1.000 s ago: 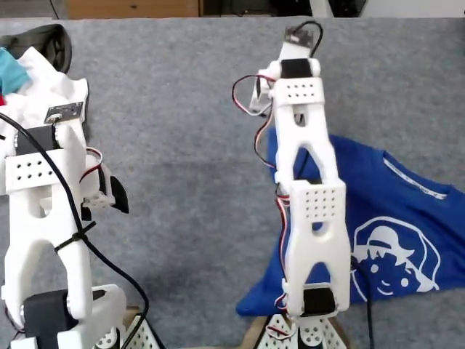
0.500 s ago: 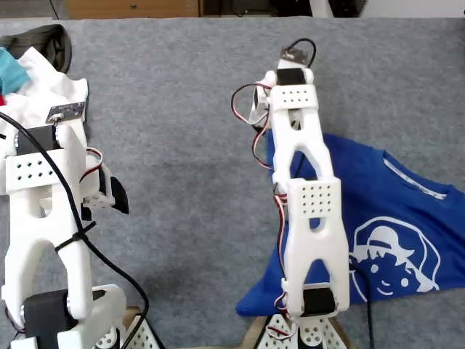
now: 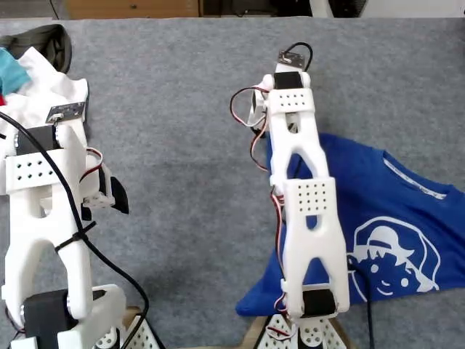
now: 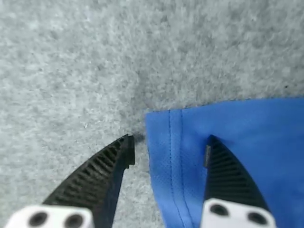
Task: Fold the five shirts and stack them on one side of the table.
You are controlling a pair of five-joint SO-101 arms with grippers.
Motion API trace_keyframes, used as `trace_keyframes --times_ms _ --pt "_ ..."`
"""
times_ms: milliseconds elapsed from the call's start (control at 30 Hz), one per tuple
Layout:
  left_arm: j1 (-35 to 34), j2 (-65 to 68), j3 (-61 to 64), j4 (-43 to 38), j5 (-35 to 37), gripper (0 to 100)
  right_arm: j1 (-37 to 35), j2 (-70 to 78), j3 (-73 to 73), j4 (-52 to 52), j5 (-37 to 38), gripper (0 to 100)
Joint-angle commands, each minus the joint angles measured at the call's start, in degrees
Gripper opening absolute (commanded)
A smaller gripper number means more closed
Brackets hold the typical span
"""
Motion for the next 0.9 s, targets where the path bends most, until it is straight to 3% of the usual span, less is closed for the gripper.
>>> trace_keyframes --times_ms 0,167,433,867 --pt "-0.53 -0.40 -1.67 0.53 -0.44 25 0.40 1.98 -2.15 0.35 -0.26 23.5" --pt "-0.70 -0.40 -1.67 0.53 -0.44 25 0.48 2.42 -3.47 0.97 -0.53 22.8" --pt "-0.70 -0.40 -1.67 0.53 -0.44 25 0.66 2.42 -3.74 0.97 -0.26 0.4" --pt "-0.44 -0.40 -1.67 0.53 -0.44 25 3.91 -3.12 -19.65 9.32 -0.09 0.7"
